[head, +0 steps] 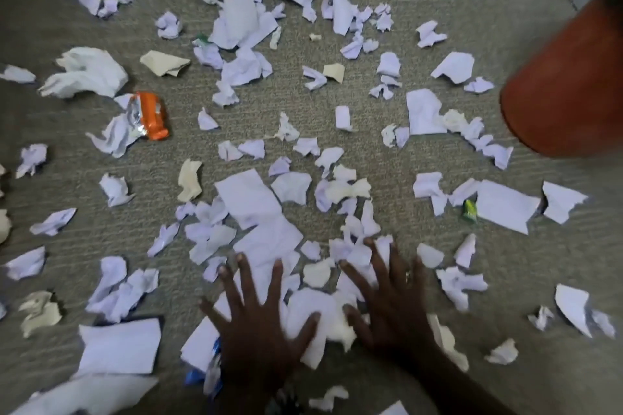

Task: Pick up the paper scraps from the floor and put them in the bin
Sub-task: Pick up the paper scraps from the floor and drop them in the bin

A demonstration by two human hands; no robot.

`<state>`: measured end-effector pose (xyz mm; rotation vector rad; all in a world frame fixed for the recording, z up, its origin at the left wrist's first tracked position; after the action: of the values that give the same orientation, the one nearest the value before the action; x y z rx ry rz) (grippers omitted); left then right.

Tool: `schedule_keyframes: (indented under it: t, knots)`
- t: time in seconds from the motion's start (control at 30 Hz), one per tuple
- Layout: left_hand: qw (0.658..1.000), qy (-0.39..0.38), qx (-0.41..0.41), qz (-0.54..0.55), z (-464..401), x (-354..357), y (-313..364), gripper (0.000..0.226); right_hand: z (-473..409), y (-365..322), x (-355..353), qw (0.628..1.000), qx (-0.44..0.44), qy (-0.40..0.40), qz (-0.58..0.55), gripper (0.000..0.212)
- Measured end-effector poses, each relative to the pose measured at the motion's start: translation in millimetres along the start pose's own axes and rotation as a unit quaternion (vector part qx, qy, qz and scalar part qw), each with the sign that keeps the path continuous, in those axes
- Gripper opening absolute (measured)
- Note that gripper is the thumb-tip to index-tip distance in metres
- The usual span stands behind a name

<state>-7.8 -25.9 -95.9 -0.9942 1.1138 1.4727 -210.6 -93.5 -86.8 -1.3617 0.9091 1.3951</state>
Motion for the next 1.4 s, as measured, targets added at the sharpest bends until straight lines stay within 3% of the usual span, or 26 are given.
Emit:
schedule_keyframes:
  t: [0.33, 0.43, 0.53, 0.67, 0.77, 0.83, 0.93, 1.07, 1.2, 1.4]
  knots:
    - [0.995, 0.091, 0.037, 0.033, 6, -2, 1, 0.076, 6, -5, 4, 0.999, 0.030, -0.010, 0.008, 0.062]
    - [0.993, 0.108, 0.025, 0.041, -3, -6, 6, 0.062, -1, -1, -12, 0.994, 0.081, -0.027, -0.066, 0.062]
    - [0.992, 0.102, 0.031, 0.064, -9, -20, 12, 0.063, -8, 0, -25, 0.979, 0.118, -0.080, -0.146, 0.067]
    - [0.990, 0.090, -0.003, 0.105, -13, -34, 9, 0.075, -14, -6, -31, 0.944, 0.152, -0.204, -0.209, 0.096]
    - [0.985, 0.074, -0.032, 0.152, -13, -33, 1, 0.078, -9, -23, -31, 0.939, 0.128, -0.283, -0.150, 0.119]
    - [0.988, 0.060, -0.024, 0.139, -10, -31, 0, 0.077, -1, -38, -28, 0.949, 0.111, -0.281, -0.091, 0.122]
    - [0.993, 0.048, 0.006, 0.112, -6, -31, 1, 0.071, 9, -60, -18, 0.969, 0.092, -0.228, -0.020, 0.114]
    - [0.983, 0.071, 0.004, 0.168, -13, -37, -8, 0.047, 7, -67, -22, 0.979, 0.097, -0.156, -0.087, 0.094]
    - [0.962, 0.080, -0.027, 0.258, -14, -47, -16, 0.035, -3, -58, -28, 0.959, 0.122, -0.181, -0.181, 0.079]
    - [0.971, 0.103, -0.005, 0.215, -14, -59, -11, 0.032, -17, -30, -60, 0.899, 0.237, -0.176, -0.325, 0.026]
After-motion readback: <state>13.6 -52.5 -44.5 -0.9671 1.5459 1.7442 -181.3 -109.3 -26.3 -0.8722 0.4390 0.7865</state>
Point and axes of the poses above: each hand's wrist, its own z-axis away from the middle knuckle, its own x-axis out of the palm, y = z × x, the point moved 4 cm from there along -z, towards the middle knuckle, and after that the axes turned 13 degrees about x, right-handed, at the moved point
